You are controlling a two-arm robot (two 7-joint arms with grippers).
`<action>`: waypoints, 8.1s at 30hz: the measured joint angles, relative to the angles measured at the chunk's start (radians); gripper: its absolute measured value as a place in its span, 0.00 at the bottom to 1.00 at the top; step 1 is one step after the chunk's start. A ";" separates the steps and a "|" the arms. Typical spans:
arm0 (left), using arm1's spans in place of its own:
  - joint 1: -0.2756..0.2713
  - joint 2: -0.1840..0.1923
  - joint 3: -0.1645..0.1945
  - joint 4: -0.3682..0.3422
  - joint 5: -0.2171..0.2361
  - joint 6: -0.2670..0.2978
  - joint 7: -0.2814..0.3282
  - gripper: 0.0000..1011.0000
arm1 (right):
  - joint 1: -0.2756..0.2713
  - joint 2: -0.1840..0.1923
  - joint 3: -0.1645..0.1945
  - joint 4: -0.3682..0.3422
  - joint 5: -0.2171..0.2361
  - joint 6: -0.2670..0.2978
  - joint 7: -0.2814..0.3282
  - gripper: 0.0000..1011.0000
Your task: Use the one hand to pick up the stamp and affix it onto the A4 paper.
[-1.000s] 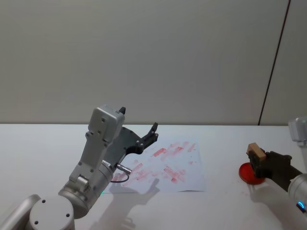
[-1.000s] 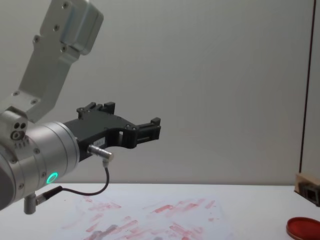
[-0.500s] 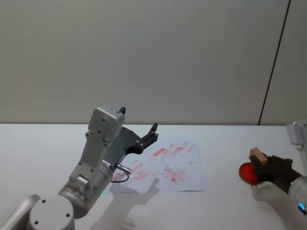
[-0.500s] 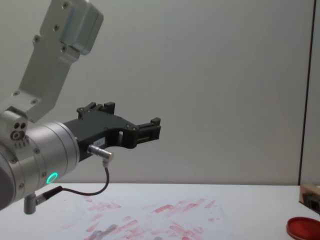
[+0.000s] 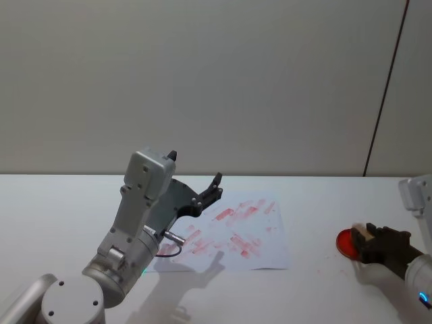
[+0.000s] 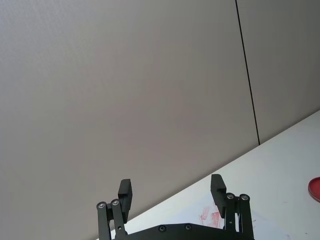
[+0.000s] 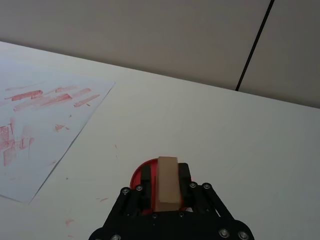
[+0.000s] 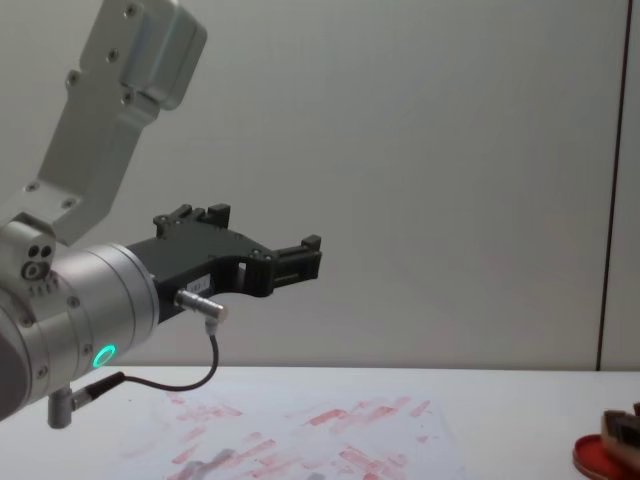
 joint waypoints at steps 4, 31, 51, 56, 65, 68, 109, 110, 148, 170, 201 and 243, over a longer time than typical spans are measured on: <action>0.000 0.000 0.000 0.000 0.000 0.000 0.000 0.99 | 0.000 0.000 -0.001 0.003 -0.002 0.002 0.000 0.40; 0.000 0.000 0.000 0.000 0.000 0.000 0.000 0.99 | -0.024 0.007 -0.011 -0.033 0.010 -0.042 -0.016 0.99; 0.000 0.000 0.000 0.000 0.000 0.000 0.000 0.99 | -0.140 0.049 -0.054 -0.253 0.096 -0.292 -0.110 0.99; 0.000 0.000 0.000 0.000 0.000 0.000 0.000 0.99 | -0.155 0.054 -0.059 -0.279 0.106 -0.323 -0.121 0.99; 0.000 0.000 0.000 0.000 0.000 0.000 0.000 0.99 | -0.159 0.056 -0.060 -0.287 0.110 -0.332 -0.124 0.99; 0.000 0.000 0.000 0.000 0.000 0.000 0.000 0.99 | -0.160 0.056 -0.060 -0.288 0.110 -0.332 -0.124 0.99; 0.000 0.000 0.000 0.000 0.000 0.000 0.000 0.99 | -0.159 0.055 -0.059 -0.288 0.110 -0.332 -0.124 0.99; 0.000 0.000 0.000 0.000 0.000 0.000 0.000 0.99 | -0.159 0.055 -0.059 -0.288 0.110 -0.332 -0.124 0.99; 0.000 0.000 0.000 0.000 0.000 0.000 0.000 0.99 | -0.159 0.055 -0.059 -0.288 0.110 -0.332 -0.124 0.99; 0.000 0.000 0.000 0.000 0.000 0.000 0.000 0.99 | -0.159 0.055 -0.059 -0.288 0.110 -0.332 -0.124 0.99; 0.000 0.000 0.000 0.000 0.000 0.000 0.000 0.99 | -0.159 0.055 -0.059 -0.288 0.110 -0.332 -0.124 0.99; 0.000 0.000 0.000 0.000 0.000 0.000 0.000 0.99 | -0.159 0.055 -0.059 -0.288 0.110 -0.332 -0.124 0.99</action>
